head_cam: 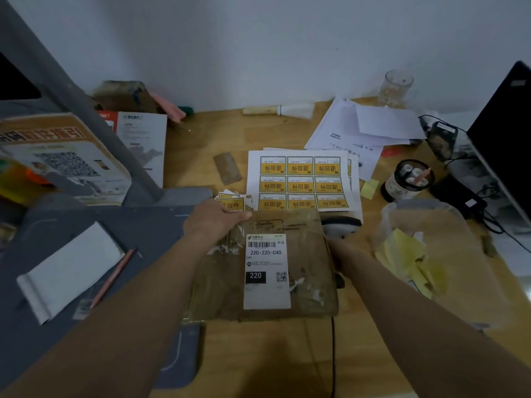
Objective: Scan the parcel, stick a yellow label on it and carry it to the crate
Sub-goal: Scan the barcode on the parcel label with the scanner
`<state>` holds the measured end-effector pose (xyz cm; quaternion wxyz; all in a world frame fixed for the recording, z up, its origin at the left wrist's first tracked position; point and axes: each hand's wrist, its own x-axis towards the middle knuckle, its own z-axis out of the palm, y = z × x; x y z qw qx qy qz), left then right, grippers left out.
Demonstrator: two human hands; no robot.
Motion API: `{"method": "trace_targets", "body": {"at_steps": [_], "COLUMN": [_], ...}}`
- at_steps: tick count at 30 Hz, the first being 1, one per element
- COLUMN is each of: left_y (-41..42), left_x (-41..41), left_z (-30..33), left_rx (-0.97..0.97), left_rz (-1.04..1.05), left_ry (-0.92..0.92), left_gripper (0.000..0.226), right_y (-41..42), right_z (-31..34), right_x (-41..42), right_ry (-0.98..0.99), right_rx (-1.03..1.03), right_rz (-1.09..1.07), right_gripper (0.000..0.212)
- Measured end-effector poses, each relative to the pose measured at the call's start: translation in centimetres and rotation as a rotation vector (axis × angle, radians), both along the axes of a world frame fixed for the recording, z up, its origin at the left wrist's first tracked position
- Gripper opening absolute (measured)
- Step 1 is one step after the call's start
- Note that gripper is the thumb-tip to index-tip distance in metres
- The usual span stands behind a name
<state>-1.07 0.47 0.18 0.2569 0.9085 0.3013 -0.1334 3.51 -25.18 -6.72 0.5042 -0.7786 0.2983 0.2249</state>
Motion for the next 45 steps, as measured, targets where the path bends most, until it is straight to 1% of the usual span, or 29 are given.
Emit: {"method": "trace_targets", "body": {"at_steps": [1, 2, 3, 4, 5, 6, 7, 8, 10, 11, 13, 15, 17, 19, 22, 26, 32, 36, 45], "left_y": [0.0, -0.2, -0.3, -0.3, -0.3, -0.3, -0.2, -0.2, 0.1, 0.3, 0.9, 1.4, 1.5, 1.6, 1.5, 1.0, 0.8, 1.1, 0.9], "left_x": [-0.2, -0.4, -0.7, -1.0, -1.5, -2.0, -2.6, -3.3, -4.6, -5.2, -5.9, -5.9, -5.4, -5.0, -4.7, -5.1, -6.5, -6.6, -7.5], "left_z": [0.1, 0.1, 0.0, -0.2, -0.4, -0.5, -0.6, -0.6, -0.5, -0.4, -0.1, 0.7, 1.4, 1.8, 1.8, 2.1, 2.1, 2.0, 2.0], "left_rx": [0.004, 0.008, 0.02, 0.057, 0.099, 0.13, 0.121, 0.066, -0.048, -0.051, 0.035, 0.082, 0.11, 0.131, 0.086, 0.137, 0.173, 0.155, 0.188], "left_rz": [0.009, 0.014, 0.017, 0.009, 0.004, 0.003, 0.015, 0.03, 0.004, -0.067, -0.269, -0.462, -0.619, -0.706, -0.679, -0.676, -0.681, -0.687, -0.699], "left_ry": [-0.007, -0.023, -0.046, -0.078, -0.12, -0.175, -0.234, -0.274, -0.28, -0.236, -0.116, 0.007, 0.121, 0.205, 0.232, 0.183, 0.099, 0.079, 0.034], "left_gripper": [0.057, 0.055, 0.052, 0.05, 0.051, 0.056, 0.061, 0.066, 0.079, 0.088, 0.108, 0.126, 0.138, 0.147, 0.152, 0.152, 0.152, 0.153, 0.156], "right_y": [0.3, 0.4, 0.4, 0.3, 0.2, -0.1, -0.4, -0.7, -1.2, -1.4, -1.1, -0.4, 0.6, 1.5, 2.7, 3.4, 2.7, 2.1, 1.3], "right_z": [0.6, 1.3, 1.7, 2.2, 3.3, 4.5, 5.5, 7.1, 9.7, 11.1, 13.0, 13.7, 13.8, 13.9, 14.0, 14.4, 15.2, 15.7, 17.1], "right_x": [-0.2, -0.3, -0.3, -0.3, -0.5, -0.9, -1.4, -2.2, -4.2, -5.3, -7.3, -8.8, -10.1, -11.1, -12.2, -13.6, -15.6, -16.8, -18.3], "right_ry": [0.051, 0.078, 0.073, 0.037, -0.006, -0.067, -0.14, -0.202, -0.247, -0.225, -0.149, -0.075, -0.063, -0.078, -0.126, -0.198, -0.218, -0.223, -0.268], "right_rx": [0.092, 0.16, 0.178, 0.173, 0.159, 0.174, 0.205, 0.252, 0.366, 0.428, 0.525, 0.571, 0.573, 0.542, 0.5, 0.436, 0.378, 0.327, 0.368], "right_rz": [-0.009, 0.002, 0.021, 0.018, 0.033, 0.031, 0.028, 0.045, 0.123, 0.167, 0.256, 0.309, 0.334, 0.346, 0.363, 0.376, 0.387, 0.421, 0.38], "right_gripper": [0.079, 0.071, 0.057, 0.045, 0.039, 0.036, 0.035, 0.03, 0.017, 0.015, 0.018, 0.02, 0.02, 0.02, 0.027, 0.031, 0.028, 0.032, 0.03]}}
